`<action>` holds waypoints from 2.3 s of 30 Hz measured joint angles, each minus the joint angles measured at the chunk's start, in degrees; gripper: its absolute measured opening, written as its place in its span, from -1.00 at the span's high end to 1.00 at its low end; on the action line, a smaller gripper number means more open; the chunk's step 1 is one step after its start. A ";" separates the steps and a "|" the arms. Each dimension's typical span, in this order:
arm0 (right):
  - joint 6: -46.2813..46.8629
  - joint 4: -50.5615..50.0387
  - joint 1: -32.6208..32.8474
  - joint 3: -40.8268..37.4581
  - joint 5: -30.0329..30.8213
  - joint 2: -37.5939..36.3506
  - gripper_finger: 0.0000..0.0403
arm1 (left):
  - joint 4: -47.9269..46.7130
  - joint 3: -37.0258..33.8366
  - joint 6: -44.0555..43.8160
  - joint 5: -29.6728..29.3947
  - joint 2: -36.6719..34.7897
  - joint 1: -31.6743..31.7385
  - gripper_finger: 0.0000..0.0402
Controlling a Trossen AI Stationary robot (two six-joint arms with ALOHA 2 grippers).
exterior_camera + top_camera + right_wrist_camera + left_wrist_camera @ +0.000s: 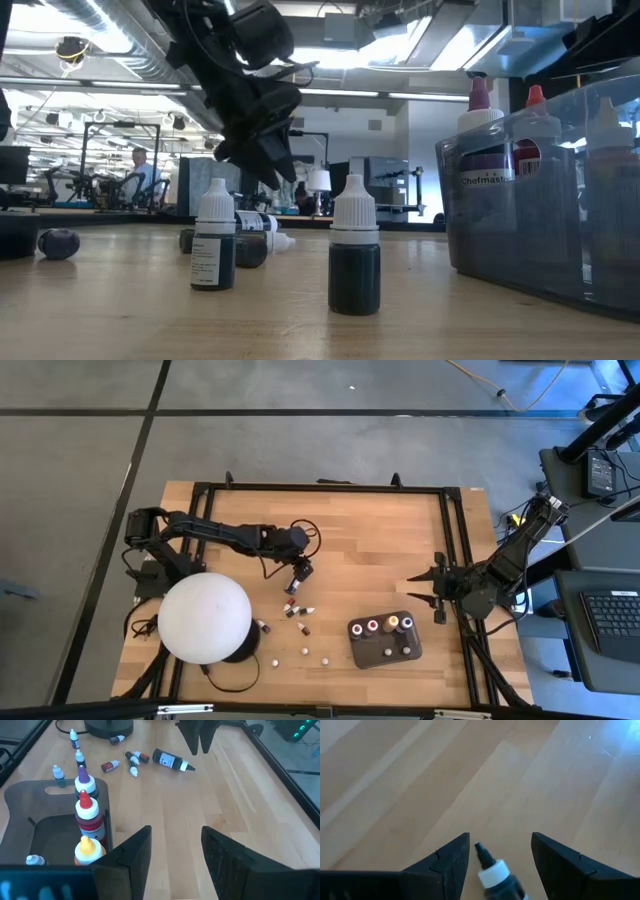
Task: Pick & Place food coloring
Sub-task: Put the large black food coloring bottle into the bin
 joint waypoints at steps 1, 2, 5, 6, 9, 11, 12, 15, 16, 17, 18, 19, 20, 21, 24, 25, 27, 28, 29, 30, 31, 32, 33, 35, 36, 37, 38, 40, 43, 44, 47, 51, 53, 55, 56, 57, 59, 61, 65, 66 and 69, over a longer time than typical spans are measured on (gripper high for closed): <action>0.00 0.01 0.00 0.00 0.00 0.01 0.13 | -0.77 0.30 -0.32 0.11 0.42 -0.10 -0.03; 0.00 -0.01 0.00 0.00 0.00 0.02 0.13 | -2.71 0.54 -0.51 0.13 0.48 -0.23 -0.03; -0.01 0.11 0.00 0.00 -0.02 0.04 0.13 | -4.39 2.71 -0.64 -0.37 2.60 -0.29 -0.03; 0.00 0.14 0.00 0.00 -0.03 0.07 0.13 | -6.05 3.19 -0.89 -0.40 3.16 -0.29 -0.03; -0.03 0.29 0.00 0.02 -0.16 0.09 0.13 | -5.64 5.03 -0.64 1.21 5.83 -0.31 -0.03; 0.04 0.35 -0.02 0.02 -0.13 0.14 0.13 | -6.47 6.29 -0.49 1.87 7.25 -0.32 -0.03; 0.00 0.33 0.00 0.02 -0.18 0.25 0.13 | -7.13 6.99 -0.49 1.91 8.20 -0.33 -0.03; -0.02 0.32 -0.01 0.02 -0.36 0.42 0.13 | -10.66 8.15 -0.63 1.94 10.36 -0.31 -0.03; -0.06 0.32 0.00 0.02 -0.55 0.46 0.13 | -10.68 8.40 -1.13 1.90 10.93 -0.31 -0.03; -0.07 0.31 0.00 0.02 -0.59 0.46 0.13 | -10.17 8.51 -1.65 1.92 11.35 -0.31 -0.03; -0.04 0.31 0.00 0.02 -0.59 0.45 0.13 | -10.51 8.50 -1.83 1.94 11.64 -0.31 -0.03; -0.04 0.29 0.00 0.02 -0.60 0.44 0.13 | -10.99 8.49 -1.87 1.92 11.90 -0.31 -0.03; -0.04 0.31 0.00 0.02 -0.60 0.46 0.13 | -11.03 8.49 -1.86 1.95 12.20 -0.31 -0.03; -0.05 0.29 0.00 0.02 -0.59 0.46 0.13 | -11.14 8.49 -2.06 1.97 12.45 -0.31 -0.03; -0.10 0.29 0.00 0.02 -0.59 0.46 0.13 | -12.80 8.49 -3.28 2.08 12.57 -0.31 -0.03; -0.11 0.27 0.00 0.02 -0.59 0.46 0.13 | -13.34 8.49 -3.47 2.08 12.55 -0.31 -0.03; -0.14 0.27 0.00 0.02 -0.59 0.46 0.13 | -14.72 8.49 -4.17 2.12 12.57 -0.38 -0.03; -0.19 0.27 0.00 0.02 -0.59 0.46 0.13 | -15.10 8.47 -4.42 2.28 12.57 -0.38 -0.03; -0.22 0.26 0.00 0.02 -0.59 0.46 0.13 | -15.27 8.47 -4.46 2.32 12.57 -0.38 -0.03; -0.22 0.25 0.00 0.02 -0.59 0.46 0.13 | -15.24 8.47 -4.40 2.35 12.54 -0.38 -0.02; -0.24 0.25 0.00 0.02 -0.59 0.46 0.13 | -15.22 8.47 -4.40 2.36 12.55 -0.38 -0.01; -0.24 0.25 0.00 0.02 -0.59 0.46 0.13 | -15.22 8.47 -4.40 2.38 12.55 -0.38 0.01; -0.26 0.25 0.00 0.02 -0.59 0.46 0.13 | -15.22 8.47 -4.40 2.38 12.56 -0.38 0.04; -0.39 0.22 0.00 0.02 -0.59 0.46 0.13 | -15.22 8.47 -4.40 2.52 12.55 -0.38 0.11; -0.44 0.22 0.00 0.02 -0.59 0.46 0.13 | -15.22 8.47 -4.38 2.87 12.57 -0.38 0.15; -0.45 0.22 0.00 0.02 -0.59 0.46 0.13 | -15.22 8.47 -4.38 3.37 12.56 -0.38 0.20; -0.46 0.22 0.00 0.02 -0.59 0.46 0.13 | -15.22 8.47 -4.38 4.15 12.55 -0.38 0.25; -0.46 0.22 0.00 0.02 -0.59 0.46 0.13 | -15.19 8.47 -4.36 5.33 12.54 -0.38 0.35; -0.46 0.20 0.00 0.02 -0.58 0.46 0.13 | -15.08 8.47 -4.36 5.68 12.48 -0.38 0.47; -0.46 0.20 0.00 0.02 -0.59 0.46 0.13 | -14.99 8.47 -4.36 5.72 12.46 -0.38 0.50; -0.48 0.20 0.00 0.02 -0.57 0.46 0.13 | -14.98 8.38 -4.12 5.51 12.49 -0.38 0.59; -0.47 0.19 0.00 0.02 -0.57 0.46 0.13 | -14.36 8.38 -2.47 5.51 12.50 -0.36 0.73; -0.48 0.18 0.00 0.02 -0.57 0.46 0.13 | -14.46 8.38 -2.46 5.82 12.50 -0.29 0.82; -0.48 0.18 0.00 0.02 -0.57 0.46 0.13 | -14.31 8.38 -2.71 5.93 12.50 -0.29 0.88; -0.48 0.18 0.00 0.02 -0.57 0.46 0.13 | -14.35 8.38 -2.32 5.90 12.50 -0.30 0.89; -0.48 0.18 0.00 0.02 -0.57 0.46 0.13 | -14.35 8.38 -1.72 5.90 12.50 -0.31 0.90; -0.45 0.18 0.00 0.02 -0.57 0.46 0.13 | -14.35 8.38 -0.60 5.92 12.50 -0.31 0.88; -0.42 0.18 0.00 0.02 -0.57 0.46 0.13 | -14.39 8.38 0.12 6.23 12.50 -0.31 0.83; -0.35 0.18 0.00 0.02 -0.57 0.46 0.13 | -14.45 8.38 1.24 8.80 12.50 -0.31 0.71; -0.33 0.18 0.00 0.02 -0.57 0.46 0.13 | -14.43 8.38 1.24 9.13 12.50 -0.31 0.69; -0.28 0.18 0.00 0.02 -0.57 0.46 0.13 | -14.69 8.38 1.26 10.80 12.50 -0.31 0.66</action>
